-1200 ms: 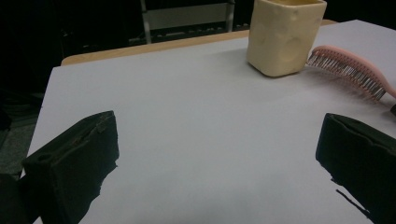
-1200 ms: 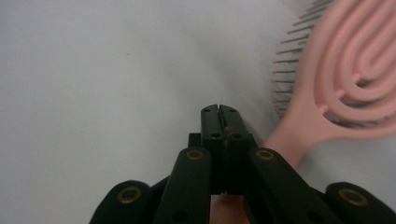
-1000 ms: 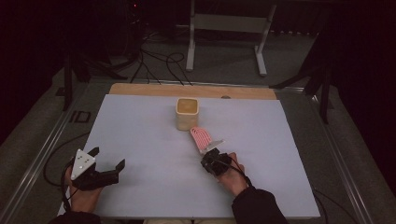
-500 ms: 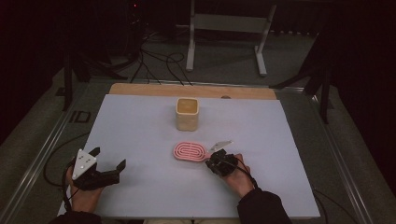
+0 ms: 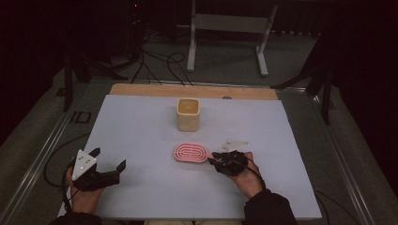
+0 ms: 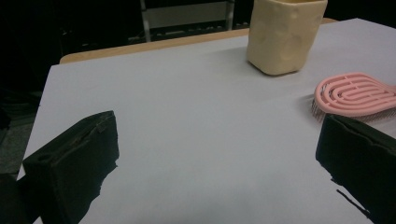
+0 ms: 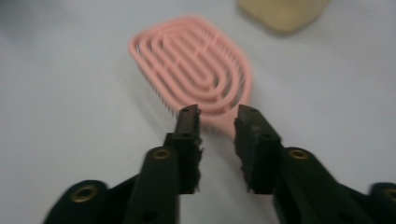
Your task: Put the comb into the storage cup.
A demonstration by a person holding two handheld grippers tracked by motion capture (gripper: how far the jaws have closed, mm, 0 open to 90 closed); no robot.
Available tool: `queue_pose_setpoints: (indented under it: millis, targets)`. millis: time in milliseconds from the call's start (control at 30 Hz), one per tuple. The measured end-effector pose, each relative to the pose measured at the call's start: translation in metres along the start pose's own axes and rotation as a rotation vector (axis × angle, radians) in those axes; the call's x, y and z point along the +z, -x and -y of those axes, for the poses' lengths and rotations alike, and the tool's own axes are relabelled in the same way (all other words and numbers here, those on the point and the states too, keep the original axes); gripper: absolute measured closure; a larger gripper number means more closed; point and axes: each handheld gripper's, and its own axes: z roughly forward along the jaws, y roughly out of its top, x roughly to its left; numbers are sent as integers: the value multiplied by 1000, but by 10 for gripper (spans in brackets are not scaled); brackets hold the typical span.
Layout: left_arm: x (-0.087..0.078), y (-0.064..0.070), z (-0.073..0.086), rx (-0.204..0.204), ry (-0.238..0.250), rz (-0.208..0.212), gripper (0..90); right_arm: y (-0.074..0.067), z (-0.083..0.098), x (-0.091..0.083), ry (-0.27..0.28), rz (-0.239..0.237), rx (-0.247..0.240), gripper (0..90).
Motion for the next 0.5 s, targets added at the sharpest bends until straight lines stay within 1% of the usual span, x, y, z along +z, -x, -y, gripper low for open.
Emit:
queue_pose_setpoints:
  millis: [100,167,200,233,300,367,433,500]
  targets:
    - [0,0,0,-4,5,-1,1,6,2,-16,69,47,-3,557]
    - [-1,-1,0,-6,8,-2,1,11,5,-28,118,66,13,524]
    - [-1,-1,0,-7,8,-3,1,14,7,-34,143,70,30,503]
    - [-1,-1,0,-8,10,-3,1,17,10,-40,172,66,36,487]
    - [-1,-1,0,-7,10,-4,1,23,17,-52,227,53,68,423]
    - [-1,-1,0,-5,12,-5,1,28,25,-62,259,67,83,368]
    - [-1,-1,0,-6,14,-6,1,32,33,-71,289,88,96,282]
    - [-1,-1,0,-9,16,-7,1,35,43,-78,317,99,111,231]
